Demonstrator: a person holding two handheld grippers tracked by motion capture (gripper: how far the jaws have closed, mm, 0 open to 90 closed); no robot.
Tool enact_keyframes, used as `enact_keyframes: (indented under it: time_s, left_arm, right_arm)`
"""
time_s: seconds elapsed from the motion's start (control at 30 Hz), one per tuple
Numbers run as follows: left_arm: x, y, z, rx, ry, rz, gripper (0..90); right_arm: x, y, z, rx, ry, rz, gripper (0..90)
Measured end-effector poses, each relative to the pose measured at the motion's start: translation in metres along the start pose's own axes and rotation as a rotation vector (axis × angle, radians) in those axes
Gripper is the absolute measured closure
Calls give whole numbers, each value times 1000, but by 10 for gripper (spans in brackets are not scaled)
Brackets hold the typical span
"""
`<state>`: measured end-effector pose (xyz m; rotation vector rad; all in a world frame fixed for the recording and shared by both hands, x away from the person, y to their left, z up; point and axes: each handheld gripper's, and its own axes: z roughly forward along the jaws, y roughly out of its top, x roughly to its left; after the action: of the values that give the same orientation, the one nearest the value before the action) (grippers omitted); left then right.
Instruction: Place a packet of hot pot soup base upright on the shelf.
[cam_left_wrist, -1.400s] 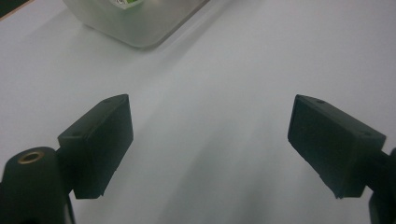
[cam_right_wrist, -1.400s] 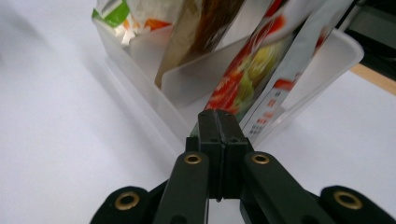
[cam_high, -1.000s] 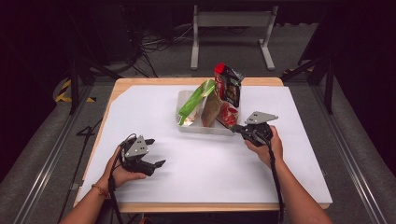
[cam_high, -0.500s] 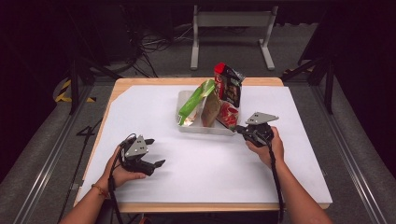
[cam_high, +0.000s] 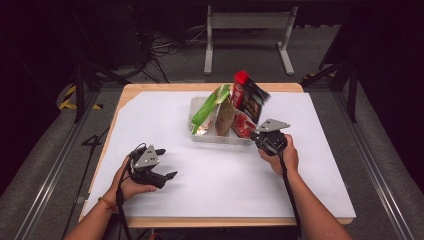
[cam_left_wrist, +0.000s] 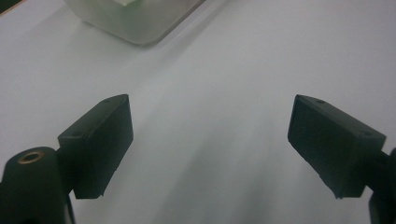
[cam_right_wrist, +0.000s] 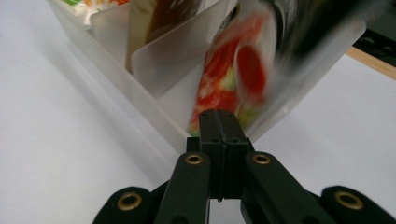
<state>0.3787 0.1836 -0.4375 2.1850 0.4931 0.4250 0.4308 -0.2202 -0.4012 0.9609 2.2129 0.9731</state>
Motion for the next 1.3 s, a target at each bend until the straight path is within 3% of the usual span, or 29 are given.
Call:
enact_keyframes:
  time_s: [0.17, 0.47, 0.9, 1.3]
  left_arm:
    - [2, -1, -2, -5, 3, -8, 152]
    - [1, -1, -1, -3, 3, -5, 152]
    - [1, -1, -2, -3, 9, -5, 152]
    - [2, -2, 0, 6, 7, -14, 150]
  right_arm:
    - [3, 2, 0, 2, 14, -8, 900]
    - [-1, 4, -11, -45, 40, 9, 900]
    - [-5, 6, -25, -85, 33, 7, 857]
    - [-10, 4, -31, -48, 29, -29, 773]
